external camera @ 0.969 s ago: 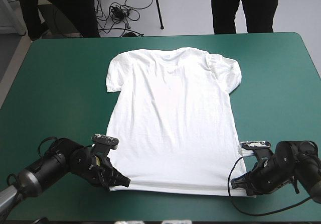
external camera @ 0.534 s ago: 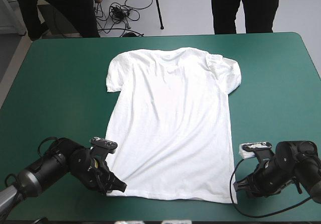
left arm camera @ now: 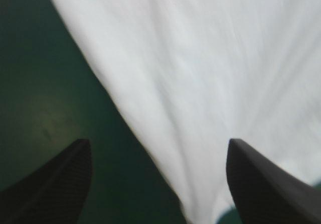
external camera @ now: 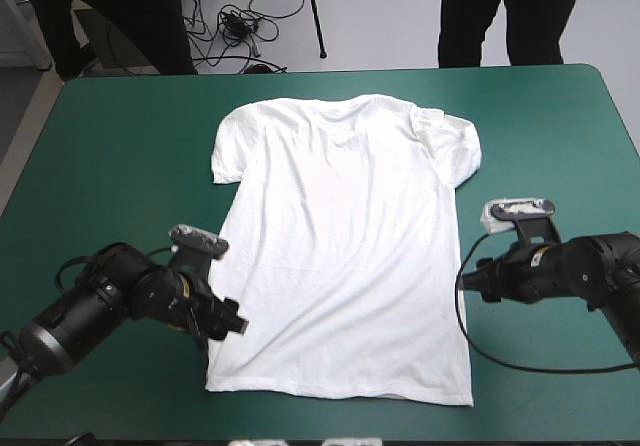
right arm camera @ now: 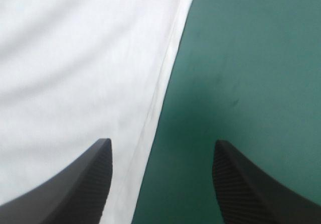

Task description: Fold the cloth

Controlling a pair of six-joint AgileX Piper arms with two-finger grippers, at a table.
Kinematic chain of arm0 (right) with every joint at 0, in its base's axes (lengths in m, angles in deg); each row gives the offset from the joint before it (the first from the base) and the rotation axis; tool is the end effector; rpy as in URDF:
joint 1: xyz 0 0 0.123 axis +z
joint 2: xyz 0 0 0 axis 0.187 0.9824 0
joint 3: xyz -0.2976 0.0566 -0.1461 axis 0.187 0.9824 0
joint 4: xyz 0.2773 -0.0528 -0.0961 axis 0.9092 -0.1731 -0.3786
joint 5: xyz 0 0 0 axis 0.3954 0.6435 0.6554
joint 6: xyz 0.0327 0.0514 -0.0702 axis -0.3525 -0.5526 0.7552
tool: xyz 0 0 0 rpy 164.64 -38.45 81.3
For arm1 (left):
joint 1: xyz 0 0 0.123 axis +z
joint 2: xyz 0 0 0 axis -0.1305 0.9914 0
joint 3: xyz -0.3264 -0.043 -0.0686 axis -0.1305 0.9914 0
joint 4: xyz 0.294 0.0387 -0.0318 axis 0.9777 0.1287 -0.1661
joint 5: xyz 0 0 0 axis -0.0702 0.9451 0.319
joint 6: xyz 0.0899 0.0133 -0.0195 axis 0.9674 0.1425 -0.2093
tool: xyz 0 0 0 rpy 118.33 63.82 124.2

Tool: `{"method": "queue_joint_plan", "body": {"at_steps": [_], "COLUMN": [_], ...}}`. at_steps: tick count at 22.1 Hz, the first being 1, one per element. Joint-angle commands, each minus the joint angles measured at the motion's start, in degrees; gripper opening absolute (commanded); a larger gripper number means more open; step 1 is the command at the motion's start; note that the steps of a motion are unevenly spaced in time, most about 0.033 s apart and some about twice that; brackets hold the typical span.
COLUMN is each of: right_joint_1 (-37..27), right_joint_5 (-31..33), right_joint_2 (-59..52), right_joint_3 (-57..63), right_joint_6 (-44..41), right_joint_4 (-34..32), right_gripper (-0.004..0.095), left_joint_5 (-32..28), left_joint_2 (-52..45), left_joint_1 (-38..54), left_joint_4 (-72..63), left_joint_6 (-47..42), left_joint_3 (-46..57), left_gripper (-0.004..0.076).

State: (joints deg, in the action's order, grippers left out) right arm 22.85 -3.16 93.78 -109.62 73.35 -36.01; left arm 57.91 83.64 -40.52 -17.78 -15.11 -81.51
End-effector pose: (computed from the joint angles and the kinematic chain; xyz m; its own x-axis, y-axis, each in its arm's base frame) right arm 0.2076 0.0568 0.3380 -0.8816 -0.1176 -0.4571 -0.2058 0.9673 0.1482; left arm 0.1843 -0.1179 0.3113 -0.8818 0.3617 -0.3026 0.3905 0.9198 -0.0384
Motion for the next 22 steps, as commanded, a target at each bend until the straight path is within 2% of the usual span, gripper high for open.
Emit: {"method": "queue_joint_plan", "body": {"at_steps": [1,4,6,8,13,22], "right_joint_1": [0.1,0.1,0.1,0.1,0.1,0.1], "right_joint_5": [-8.5,-8.7,-9.4,-9.6,-9.4,-9.5], "right_joint_2": [3.6,8.8,12.5,14.5,18.3,19.9], "right_joint_3": [-6.3,-10.6,-14.3,-16.5,-20.0,-22.0], "right_joint_6": [-4.3,-4.7,-4.7,-4.7,-4.3,-3.9], "right_joint_4": [-4.6,-6.1,-6.1,-6.1,-7.2,-9.1], "right_gripper": [0.0560,0.0560,0.0559,0.0560,0.0560,0.0559], "left_joint_5": [-5.9,-7.8,-10.3,-10.1,-8.1,-6.8], "left_joint_2": [0.7,4.7,10.9,17.9,32.8,41.9], "left_joint_1": [2.9,8.3,13.5,16.8,17.8,17.8], "left_joint_4": [9.5,11.3,6.9,1.1,-1.6,-1.8], "left_joint_6": [-5.9,-5.5,-1.1,3.8,7.6,8.4], "left_joint_3": [-9.6,-16.8,-22.5,-26.2,-33.1,-39.4], "left_gripper": [0.0550,0.0550,0.0550,0.0549,0.0549,0.0548]}}
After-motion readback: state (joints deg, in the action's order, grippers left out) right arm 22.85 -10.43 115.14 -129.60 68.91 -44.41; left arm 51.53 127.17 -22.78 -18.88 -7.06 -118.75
